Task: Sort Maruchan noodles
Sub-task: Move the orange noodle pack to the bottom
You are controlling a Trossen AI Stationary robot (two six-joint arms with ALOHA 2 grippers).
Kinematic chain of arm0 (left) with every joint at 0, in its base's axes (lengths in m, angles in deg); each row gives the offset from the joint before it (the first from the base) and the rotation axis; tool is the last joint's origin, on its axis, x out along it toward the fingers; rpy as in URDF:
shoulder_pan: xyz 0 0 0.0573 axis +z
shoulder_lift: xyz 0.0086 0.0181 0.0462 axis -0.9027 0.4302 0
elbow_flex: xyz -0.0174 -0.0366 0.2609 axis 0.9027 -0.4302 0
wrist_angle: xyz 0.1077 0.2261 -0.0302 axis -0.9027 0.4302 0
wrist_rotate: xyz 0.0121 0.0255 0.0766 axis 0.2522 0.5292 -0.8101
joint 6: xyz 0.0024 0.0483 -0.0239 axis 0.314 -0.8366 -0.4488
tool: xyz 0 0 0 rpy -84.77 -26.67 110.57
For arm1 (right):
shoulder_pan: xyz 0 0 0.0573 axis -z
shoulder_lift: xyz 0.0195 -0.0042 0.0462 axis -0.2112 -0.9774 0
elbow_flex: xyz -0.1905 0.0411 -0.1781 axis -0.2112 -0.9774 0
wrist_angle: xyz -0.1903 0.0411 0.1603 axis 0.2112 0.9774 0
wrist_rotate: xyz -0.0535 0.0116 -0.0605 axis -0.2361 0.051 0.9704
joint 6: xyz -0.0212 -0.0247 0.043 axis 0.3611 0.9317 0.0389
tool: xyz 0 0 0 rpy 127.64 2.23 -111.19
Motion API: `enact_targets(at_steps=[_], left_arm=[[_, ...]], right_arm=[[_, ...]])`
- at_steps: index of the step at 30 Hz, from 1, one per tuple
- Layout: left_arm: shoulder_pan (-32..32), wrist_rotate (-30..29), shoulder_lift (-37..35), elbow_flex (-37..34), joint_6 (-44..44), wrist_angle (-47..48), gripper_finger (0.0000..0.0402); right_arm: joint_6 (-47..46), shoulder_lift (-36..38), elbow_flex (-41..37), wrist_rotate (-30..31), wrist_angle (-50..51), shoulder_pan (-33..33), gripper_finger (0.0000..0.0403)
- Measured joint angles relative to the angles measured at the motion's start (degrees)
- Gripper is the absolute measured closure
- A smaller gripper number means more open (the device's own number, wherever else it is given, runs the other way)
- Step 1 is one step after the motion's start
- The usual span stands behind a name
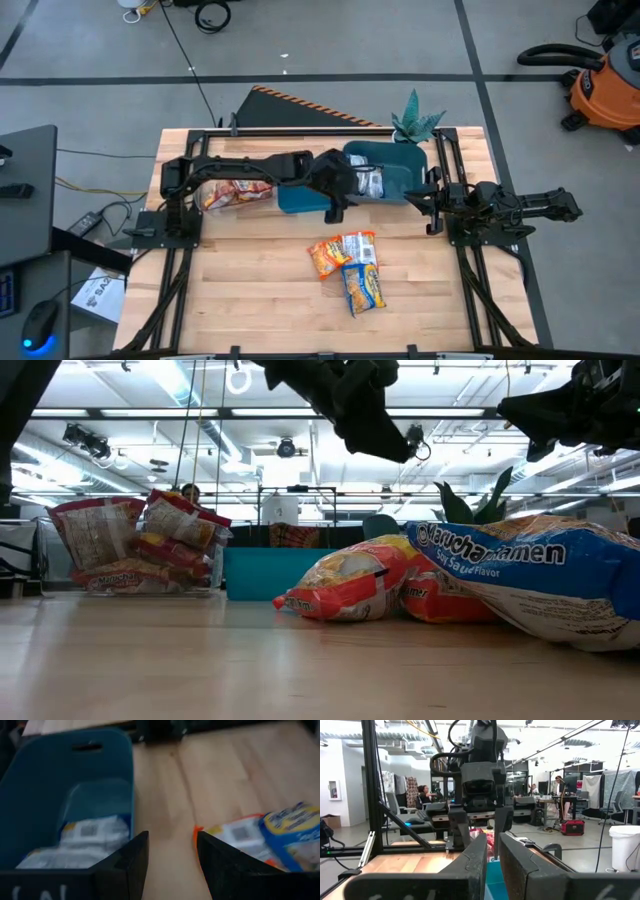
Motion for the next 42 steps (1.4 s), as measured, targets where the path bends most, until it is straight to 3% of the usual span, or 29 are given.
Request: enact_targets(at_steps=[42], left_arm=[[-2.6, -2.0, 0.2, 0.0, 1.7, 3.4, 0.0228]], right_arm=[[0.0, 0.0, 0.0, 0.0, 0.0, 0.0, 0.0348]])
